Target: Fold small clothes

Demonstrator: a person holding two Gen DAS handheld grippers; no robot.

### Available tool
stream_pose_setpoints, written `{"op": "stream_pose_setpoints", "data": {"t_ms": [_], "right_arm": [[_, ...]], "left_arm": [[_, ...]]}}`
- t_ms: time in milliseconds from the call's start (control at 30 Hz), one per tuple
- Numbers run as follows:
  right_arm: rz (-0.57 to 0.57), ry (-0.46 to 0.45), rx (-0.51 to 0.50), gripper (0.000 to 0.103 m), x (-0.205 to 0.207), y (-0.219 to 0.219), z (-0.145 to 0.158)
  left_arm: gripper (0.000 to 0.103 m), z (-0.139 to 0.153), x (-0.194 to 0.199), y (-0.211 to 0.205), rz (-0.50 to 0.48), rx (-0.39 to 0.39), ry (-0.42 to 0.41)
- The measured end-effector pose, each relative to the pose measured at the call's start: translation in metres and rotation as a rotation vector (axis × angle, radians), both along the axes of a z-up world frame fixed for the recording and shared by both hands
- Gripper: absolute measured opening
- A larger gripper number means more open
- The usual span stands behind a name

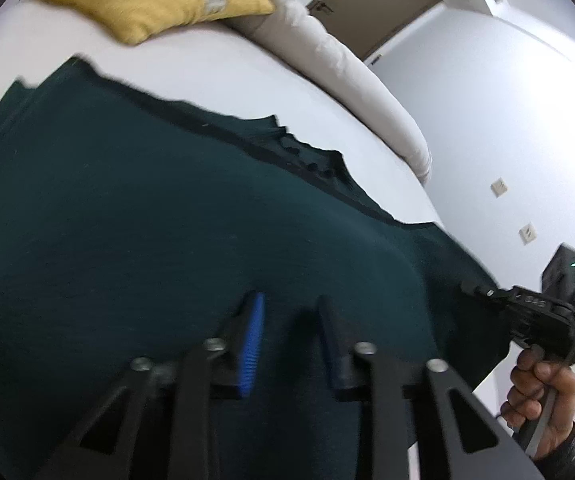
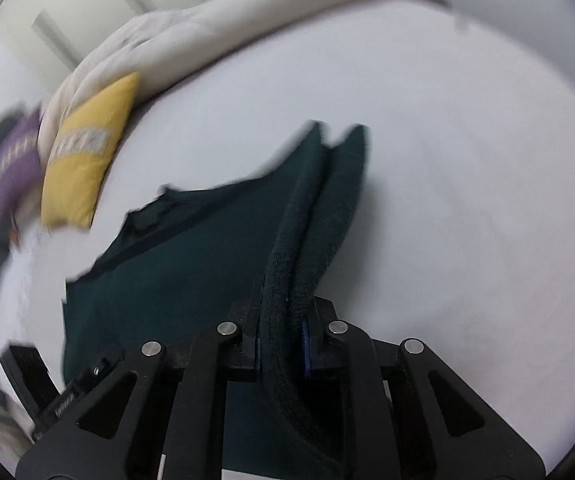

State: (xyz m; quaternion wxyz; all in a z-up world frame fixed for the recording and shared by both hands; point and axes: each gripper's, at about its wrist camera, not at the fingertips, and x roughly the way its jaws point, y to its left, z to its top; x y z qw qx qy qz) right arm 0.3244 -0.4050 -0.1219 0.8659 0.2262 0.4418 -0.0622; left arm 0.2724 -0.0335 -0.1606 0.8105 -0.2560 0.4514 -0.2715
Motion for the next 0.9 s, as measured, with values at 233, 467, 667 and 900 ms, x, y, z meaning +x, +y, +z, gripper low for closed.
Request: {"op": "stream_pose_setpoints", "data": {"t_ms": [233, 467, 667, 900], "right_arm": [[0.353, 0.042, -0.129, 0.012, 0.036, 0.152, 0.002], [0.427, 0.010, 0.034, 0.054, 0.034, 0.168, -0.018], [0.514, -0.062, 0.025, 0.059, -0.016, 0.150, 0.013], [0.524, -0.110, 0.099, 0.059, -0.086, 0.094, 0.015]], "left_arm": [[0.014, -0.015, 0.003, 0.043, 0.043, -0.256, 0.120], [0.048, -0.002, 0.000, 0.053, 0.044, -0.306, 0.123], [0.074, 0.012, 0.004, 0.037, 0.046, -0.292, 0.122], [0.075, 0.018, 0.015, 0.015, 0.021, -0.223, 0.146]]}}
